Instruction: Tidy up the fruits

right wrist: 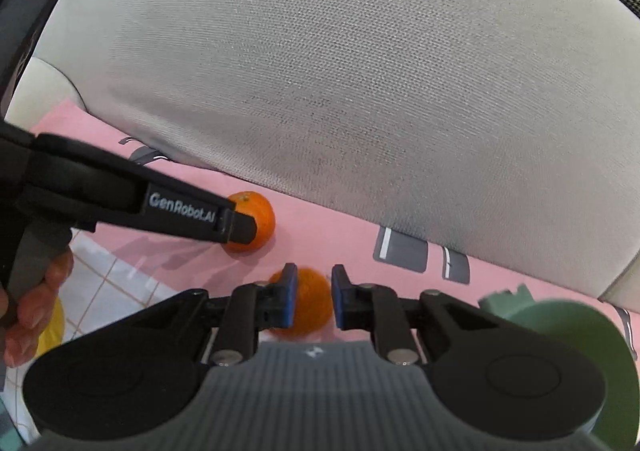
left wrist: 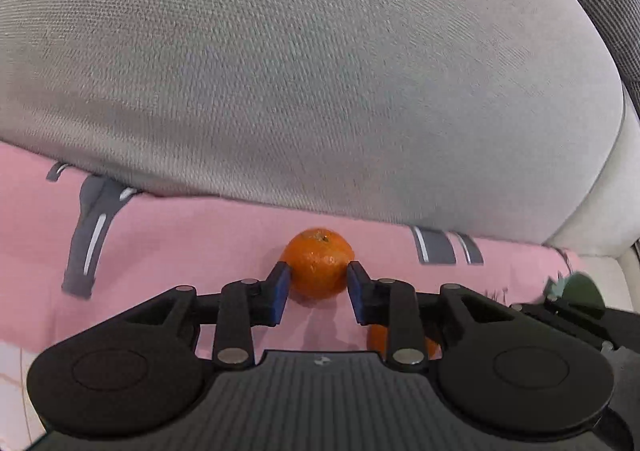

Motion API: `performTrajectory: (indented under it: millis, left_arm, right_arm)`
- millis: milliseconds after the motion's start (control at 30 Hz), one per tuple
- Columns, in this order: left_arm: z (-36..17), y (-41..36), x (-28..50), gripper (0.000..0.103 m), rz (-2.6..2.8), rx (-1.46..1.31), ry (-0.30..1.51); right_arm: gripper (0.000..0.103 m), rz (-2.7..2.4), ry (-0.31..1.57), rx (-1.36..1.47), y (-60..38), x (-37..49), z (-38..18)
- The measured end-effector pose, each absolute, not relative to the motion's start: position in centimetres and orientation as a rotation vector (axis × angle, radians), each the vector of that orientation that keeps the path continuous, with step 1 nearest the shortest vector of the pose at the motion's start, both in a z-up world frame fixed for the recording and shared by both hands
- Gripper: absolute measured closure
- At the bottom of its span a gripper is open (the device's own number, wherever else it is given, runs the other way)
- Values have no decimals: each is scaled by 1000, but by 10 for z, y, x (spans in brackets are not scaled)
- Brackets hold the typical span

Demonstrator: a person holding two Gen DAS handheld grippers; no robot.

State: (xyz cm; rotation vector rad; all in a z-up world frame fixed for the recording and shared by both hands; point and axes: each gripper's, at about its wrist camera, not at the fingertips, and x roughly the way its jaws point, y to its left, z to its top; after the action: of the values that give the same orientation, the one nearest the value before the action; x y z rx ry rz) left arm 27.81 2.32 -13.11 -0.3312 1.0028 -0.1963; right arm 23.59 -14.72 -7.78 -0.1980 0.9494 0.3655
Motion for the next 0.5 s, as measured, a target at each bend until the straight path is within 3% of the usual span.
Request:
performTrajectory:
  millis: [100, 267, 367, 500]
  left_arm:
    - [-129, 25, 285, 68, -201, -325, 992]
    - [-128, 17, 290, 67, -237, -252, 985]
    - [-127, 11, 291, 65, -247, -214, 978]
    - [-127, 5, 296, 55, -244, -152, 998]
  right_arm:
    - [82, 378, 976, -185, -143, 245, -83]
    - [63, 357, 1042, -100, -146, 243, -83]
    - [63, 333, 1048, -103, -147, 235, -80]
    - [62, 324, 1063, -98, -148, 227, -78]
